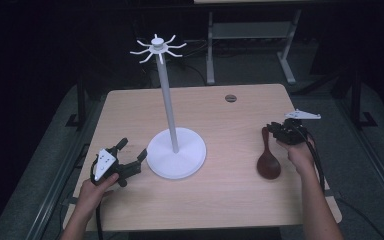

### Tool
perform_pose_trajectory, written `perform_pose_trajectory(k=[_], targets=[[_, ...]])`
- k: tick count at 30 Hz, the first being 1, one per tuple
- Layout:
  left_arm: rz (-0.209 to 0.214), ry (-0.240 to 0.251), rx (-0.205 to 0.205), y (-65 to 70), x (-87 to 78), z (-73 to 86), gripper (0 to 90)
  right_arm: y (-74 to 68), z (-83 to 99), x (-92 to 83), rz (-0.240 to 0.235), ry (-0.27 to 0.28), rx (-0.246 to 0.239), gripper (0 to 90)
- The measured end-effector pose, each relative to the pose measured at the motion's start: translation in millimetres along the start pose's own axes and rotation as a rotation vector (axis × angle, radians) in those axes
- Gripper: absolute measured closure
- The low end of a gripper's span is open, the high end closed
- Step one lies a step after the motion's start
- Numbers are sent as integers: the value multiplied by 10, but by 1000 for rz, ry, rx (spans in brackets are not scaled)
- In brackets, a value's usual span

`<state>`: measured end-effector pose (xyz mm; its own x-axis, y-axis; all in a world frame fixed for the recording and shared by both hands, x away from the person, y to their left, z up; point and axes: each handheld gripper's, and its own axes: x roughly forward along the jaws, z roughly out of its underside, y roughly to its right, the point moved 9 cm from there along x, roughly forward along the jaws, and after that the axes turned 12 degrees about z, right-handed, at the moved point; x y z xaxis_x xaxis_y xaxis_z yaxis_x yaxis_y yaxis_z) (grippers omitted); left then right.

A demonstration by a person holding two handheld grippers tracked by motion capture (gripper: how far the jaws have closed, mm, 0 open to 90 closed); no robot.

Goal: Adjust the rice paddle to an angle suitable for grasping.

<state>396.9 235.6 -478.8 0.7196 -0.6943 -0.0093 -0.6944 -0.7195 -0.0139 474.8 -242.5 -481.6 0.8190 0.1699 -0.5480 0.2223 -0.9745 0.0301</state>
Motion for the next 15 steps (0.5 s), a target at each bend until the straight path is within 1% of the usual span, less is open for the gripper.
perform_pose_trajectory(k=[1,4,6,9,11,15], targets=[[0,0,0,0,0,0,125,16,18,29,7,-5,7,785],[0,0,-1,3,1,0,125,64,83,101,29,-22,-7,842],[0,3,-2,3,3,-2,125,92,120,132,34,-28,-3,894],[-1,7,-7,6,4,-4,125,121,179,192,37,-38,-18,899],[-1,7,-9,6,5,-3,125,129,218,229,43,-34,-33,899],[0,6,-4,4,4,-4,126,158,294,290,42,-41,-26,899]])
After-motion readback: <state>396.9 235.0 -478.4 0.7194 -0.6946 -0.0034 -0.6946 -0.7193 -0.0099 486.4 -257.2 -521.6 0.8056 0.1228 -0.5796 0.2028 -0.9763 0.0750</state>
